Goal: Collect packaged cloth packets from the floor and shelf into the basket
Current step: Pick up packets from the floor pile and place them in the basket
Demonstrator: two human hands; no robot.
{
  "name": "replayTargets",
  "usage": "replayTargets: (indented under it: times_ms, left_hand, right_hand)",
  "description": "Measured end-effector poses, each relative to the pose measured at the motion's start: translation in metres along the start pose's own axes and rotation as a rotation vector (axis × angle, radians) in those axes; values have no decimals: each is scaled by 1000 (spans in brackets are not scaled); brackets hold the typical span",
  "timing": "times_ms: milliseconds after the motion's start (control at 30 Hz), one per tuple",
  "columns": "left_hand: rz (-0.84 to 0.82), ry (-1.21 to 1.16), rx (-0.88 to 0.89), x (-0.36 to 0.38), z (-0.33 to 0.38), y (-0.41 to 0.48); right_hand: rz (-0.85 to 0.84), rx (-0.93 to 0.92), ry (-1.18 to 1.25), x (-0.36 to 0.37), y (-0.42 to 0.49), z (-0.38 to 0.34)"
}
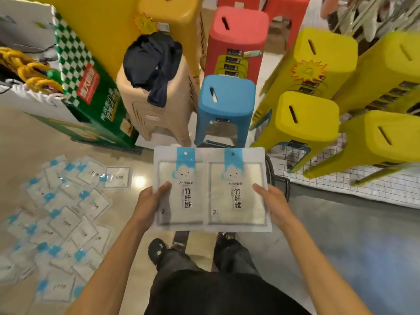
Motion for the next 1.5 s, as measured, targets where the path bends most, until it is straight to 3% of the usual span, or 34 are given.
replayTargets:
  times_ms: [267, 533, 1000, 1300, 1500]
  left_hand:
    - [-24, 37, -107, 68, -12, 43]
    - [-46, 144, -256, 80, -58, 133]
    - [11, 176, -370, 68, -225, 362]
    - [-22, 189, -424, 53, -320, 496]
    - [70, 190, -395, 48, -361, 544]
  right_hand:
    - [12, 55, 26, -79, 17, 18]
    - [104, 169, 50, -111, 83, 68]
    - [253, 314, 156, -152, 302, 230]
    - [212, 294, 102, -156, 450, 309]
    - [320, 337, 38, -169, 507, 355]
Point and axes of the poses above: each hand's wrist, its own y-axis towards the middle knuckle, its own x-axis out of the palm, z = x × y, the point moved 4 cm from there along y, towards the middle knuckle, and after that the axes turned 13 degrees about -z, right-handed, at the moved point
